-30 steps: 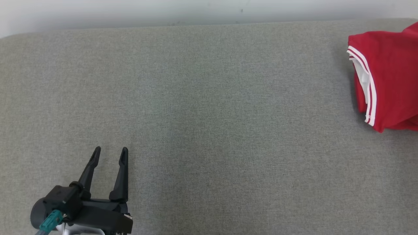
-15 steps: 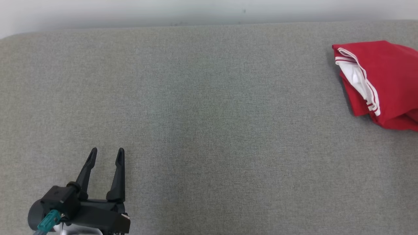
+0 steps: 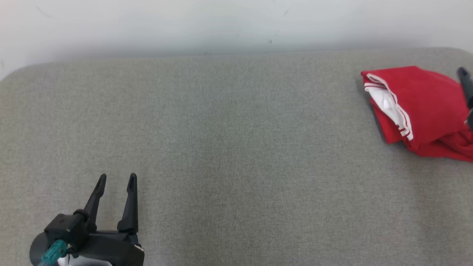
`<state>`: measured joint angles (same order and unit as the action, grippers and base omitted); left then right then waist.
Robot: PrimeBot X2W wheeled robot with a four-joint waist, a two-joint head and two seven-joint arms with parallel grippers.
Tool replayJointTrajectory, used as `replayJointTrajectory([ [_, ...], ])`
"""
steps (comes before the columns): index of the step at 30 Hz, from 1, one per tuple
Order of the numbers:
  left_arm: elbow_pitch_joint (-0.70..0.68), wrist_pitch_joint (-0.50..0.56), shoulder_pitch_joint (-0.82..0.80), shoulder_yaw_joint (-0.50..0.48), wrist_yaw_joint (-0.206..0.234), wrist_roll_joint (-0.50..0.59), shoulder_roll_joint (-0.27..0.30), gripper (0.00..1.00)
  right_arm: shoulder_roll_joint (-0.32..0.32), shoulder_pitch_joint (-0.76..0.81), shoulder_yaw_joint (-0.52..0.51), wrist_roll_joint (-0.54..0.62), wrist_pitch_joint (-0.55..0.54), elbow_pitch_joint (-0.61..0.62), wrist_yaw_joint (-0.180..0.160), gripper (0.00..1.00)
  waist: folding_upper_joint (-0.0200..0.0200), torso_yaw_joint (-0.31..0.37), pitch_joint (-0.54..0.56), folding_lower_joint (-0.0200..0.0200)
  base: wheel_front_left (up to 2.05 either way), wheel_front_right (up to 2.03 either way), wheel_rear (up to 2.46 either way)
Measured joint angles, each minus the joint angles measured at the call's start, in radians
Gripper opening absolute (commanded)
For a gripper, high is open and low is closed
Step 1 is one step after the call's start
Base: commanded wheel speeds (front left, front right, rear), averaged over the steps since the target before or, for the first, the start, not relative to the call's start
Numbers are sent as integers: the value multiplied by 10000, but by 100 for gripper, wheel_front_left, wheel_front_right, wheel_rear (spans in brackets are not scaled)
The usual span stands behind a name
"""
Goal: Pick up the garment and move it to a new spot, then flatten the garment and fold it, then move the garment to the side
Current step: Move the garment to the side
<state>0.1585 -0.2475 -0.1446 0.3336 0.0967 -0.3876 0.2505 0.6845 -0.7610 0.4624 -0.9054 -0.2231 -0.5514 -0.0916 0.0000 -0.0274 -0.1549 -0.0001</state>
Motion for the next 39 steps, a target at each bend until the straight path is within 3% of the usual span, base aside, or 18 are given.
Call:
replayJointTrajectory([
  [24,-96,-13,1333,-412,173,-27,-17,100,-1043,3757,-836,-387,3651,2383,-153,100,-1,259,1702,0,0,0,0],
  [39,-426,-15,1817,-920,242,-23,-79,100,-1444,5779,-984,546,4625,3835,-320,100,0,397,1975,1,0,0,0],
])
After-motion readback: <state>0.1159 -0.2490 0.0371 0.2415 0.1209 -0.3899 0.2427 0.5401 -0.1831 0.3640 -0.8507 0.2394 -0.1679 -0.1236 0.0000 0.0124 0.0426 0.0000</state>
